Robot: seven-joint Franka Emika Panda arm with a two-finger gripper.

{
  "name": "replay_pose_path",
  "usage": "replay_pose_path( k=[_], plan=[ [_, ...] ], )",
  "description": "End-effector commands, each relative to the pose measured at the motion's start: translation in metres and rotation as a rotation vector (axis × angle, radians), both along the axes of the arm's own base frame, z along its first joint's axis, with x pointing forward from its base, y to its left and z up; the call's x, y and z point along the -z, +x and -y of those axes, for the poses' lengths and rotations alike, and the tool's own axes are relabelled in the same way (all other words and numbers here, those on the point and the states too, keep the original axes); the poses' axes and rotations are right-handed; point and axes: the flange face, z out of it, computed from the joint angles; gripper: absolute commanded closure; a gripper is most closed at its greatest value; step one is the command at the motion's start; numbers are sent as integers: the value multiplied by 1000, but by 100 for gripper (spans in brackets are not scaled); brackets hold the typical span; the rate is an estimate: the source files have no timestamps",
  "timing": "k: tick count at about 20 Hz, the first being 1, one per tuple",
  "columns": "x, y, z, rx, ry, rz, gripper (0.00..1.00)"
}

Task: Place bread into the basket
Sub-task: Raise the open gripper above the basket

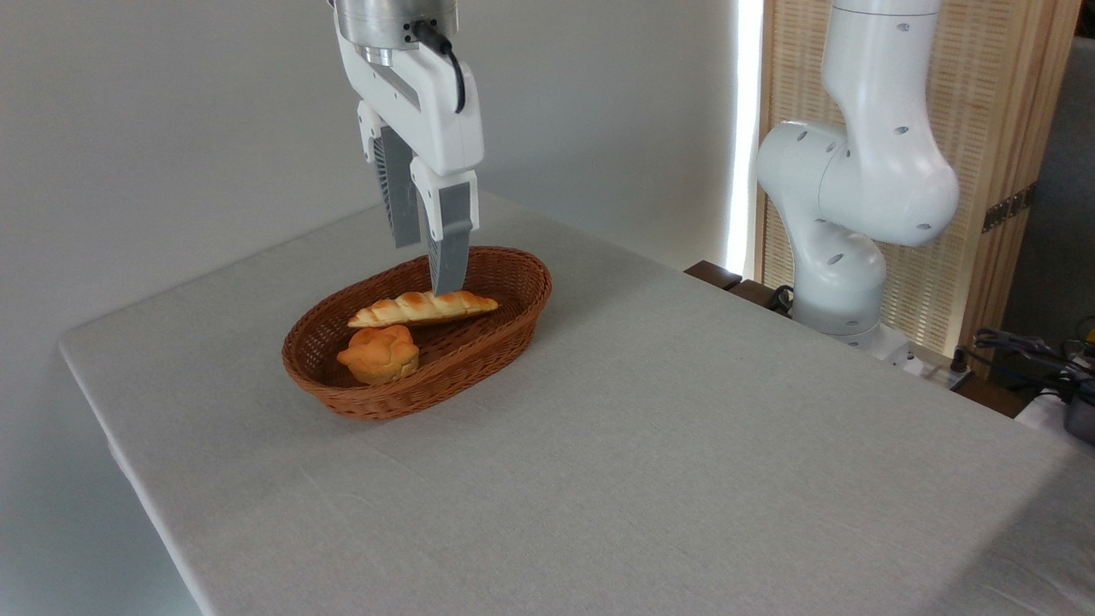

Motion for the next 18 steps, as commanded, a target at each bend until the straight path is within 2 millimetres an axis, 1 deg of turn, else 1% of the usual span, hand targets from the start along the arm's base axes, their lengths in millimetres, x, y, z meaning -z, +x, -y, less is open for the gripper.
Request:
replay_pose_path(
  k=[1, 5, 6, 7, 9, 18],
  plan=[
    [-8, 17, -10, -18, 68, -1, 0],
    [-4, 22, -10, -62, 69, -10, 0],
    [-7, 22, -12, -67, 68, -4, 0],
    [-11, 24, -22, -84, 67, 2, 0],
    [-12, 25, -31, -102, 56, 0, 0],
    [-4, 20, -31, -98, 59, -62, 0]
  ],
)
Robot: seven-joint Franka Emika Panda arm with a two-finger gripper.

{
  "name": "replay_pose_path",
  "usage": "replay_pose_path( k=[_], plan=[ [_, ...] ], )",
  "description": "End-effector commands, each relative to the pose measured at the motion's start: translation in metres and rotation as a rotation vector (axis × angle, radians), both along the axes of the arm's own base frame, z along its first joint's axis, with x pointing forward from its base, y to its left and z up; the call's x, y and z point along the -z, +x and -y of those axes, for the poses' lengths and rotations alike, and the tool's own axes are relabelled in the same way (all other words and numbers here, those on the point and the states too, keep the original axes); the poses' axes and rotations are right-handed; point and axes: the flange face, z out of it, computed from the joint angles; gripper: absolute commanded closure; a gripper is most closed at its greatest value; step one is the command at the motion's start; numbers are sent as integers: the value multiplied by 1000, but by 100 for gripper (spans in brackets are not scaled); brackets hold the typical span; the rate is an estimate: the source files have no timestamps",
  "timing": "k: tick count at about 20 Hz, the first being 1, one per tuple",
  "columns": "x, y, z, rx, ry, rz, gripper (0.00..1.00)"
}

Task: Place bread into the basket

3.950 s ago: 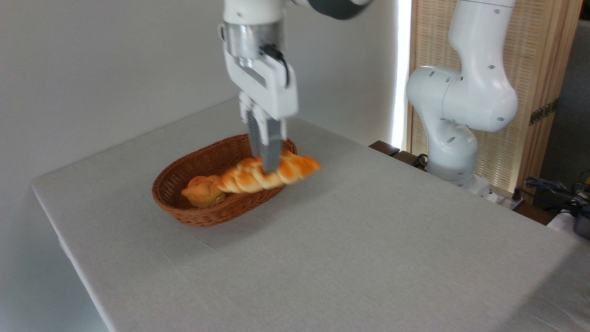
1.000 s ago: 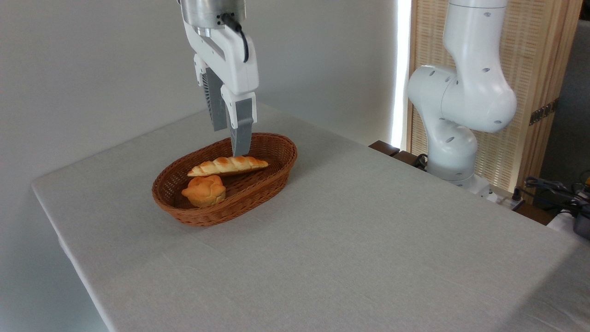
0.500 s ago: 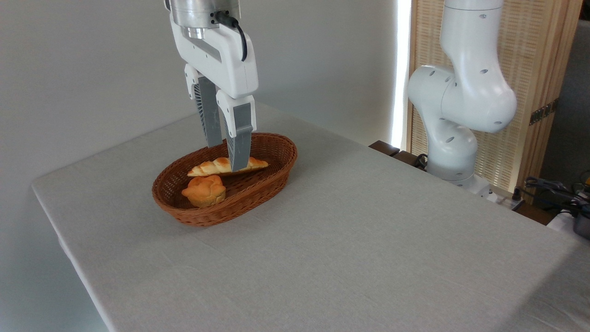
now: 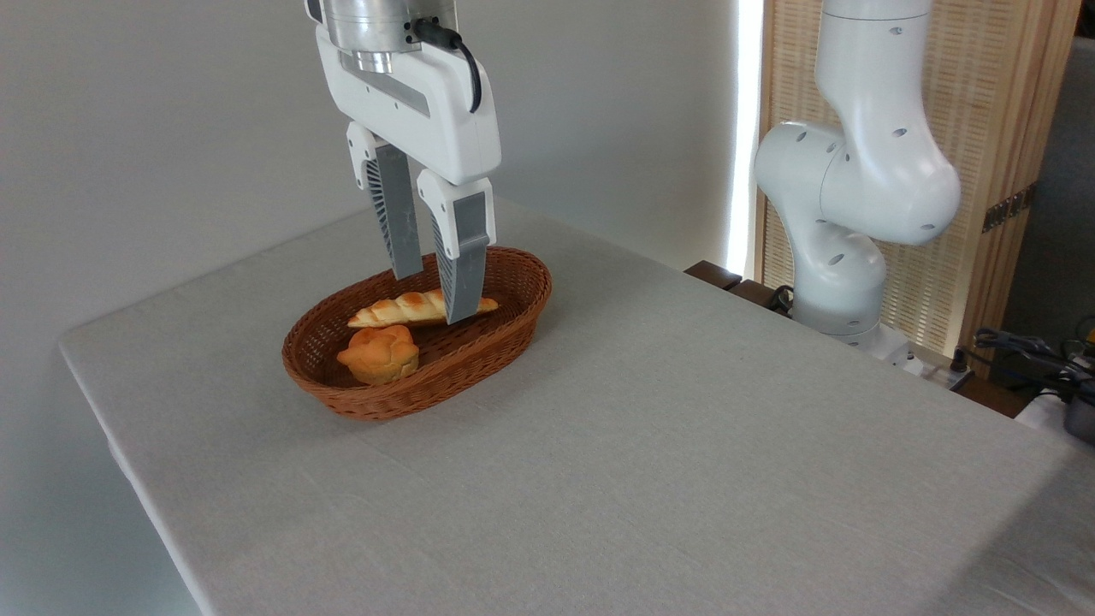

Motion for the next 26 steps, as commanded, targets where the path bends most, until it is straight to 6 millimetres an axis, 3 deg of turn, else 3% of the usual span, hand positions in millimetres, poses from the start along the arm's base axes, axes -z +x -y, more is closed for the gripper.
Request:
replay_pose_path(
  k=[1, 26],
  plan=[
    [1, 0, -1, -7, 3, -45, 0],
    [4, 3, -6, -38, 18, -53, 0]
  ],
)
